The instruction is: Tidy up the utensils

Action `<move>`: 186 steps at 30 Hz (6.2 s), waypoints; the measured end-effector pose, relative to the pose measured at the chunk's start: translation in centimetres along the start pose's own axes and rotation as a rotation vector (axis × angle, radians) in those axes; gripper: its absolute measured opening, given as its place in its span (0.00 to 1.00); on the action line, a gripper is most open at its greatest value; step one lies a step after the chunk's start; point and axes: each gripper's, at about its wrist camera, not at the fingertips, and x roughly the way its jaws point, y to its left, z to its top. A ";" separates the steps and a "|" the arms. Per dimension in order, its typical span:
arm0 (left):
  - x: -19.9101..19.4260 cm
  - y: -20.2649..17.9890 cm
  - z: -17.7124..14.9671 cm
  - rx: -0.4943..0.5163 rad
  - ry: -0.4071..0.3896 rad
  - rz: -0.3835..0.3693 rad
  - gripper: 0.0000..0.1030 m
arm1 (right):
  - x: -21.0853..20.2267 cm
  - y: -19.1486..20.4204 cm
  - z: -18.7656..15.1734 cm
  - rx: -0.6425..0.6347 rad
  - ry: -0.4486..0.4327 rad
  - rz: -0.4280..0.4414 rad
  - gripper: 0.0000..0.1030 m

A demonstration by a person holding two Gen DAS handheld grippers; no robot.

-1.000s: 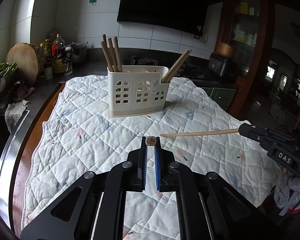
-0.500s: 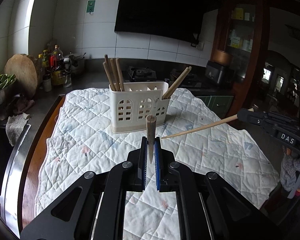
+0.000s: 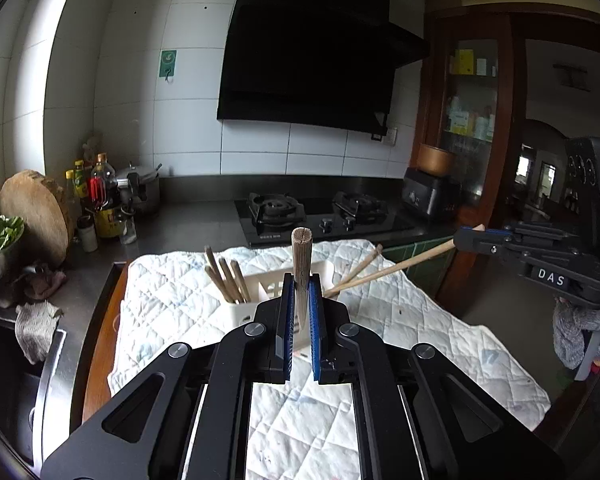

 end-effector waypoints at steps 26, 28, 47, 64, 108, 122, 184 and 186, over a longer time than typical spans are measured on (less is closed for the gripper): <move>12.3 4.3 3.0 -0.049 0.205 0.073 0.06 | 11.5 -1.9 3.5 -0.011 0.243 -0.022 0.07; 12.5 4.2 2.7 -0.043 0.211 0.068 0.07 | 12.0 -2.0 3.3 0.000 0.242 -0.013 0.07; 6.0 0.6 1.4 0.024 0.103 0.103 0.54 | 3.8 -0.4 -1.8 0.061 -0.001 -0.031 0.56; -2.6 -1.9 -4.7 0.003 0.039 0.207 0.92 | -3.8 1.6 -11.2 0.044 -0.112 -0.186 0.92; -12.1 -4.7 -13.4 -0.097 0.100 0.384 0.95 | -10.9 3.8 -21.1 0.168 -0.186 -0.134 0.93; -13.4 -6.0 -14.0 -0.096 0.111 0.398 0.95 | -13.0 3.6 -21.7 0.180 -0.225 -0.118 0.93; -8.7 -3.7 -14.0 0.007 0.065 0.246 0.95 | -9.1 5.1 -19.9 0.153 -0.113 -0.166 0.93; -8.3 -3.5 -14.1 0.014 0.069 0.253 0.95 | -8.7 4.9 -19.6 0.151 -0.100 -0.166 0.93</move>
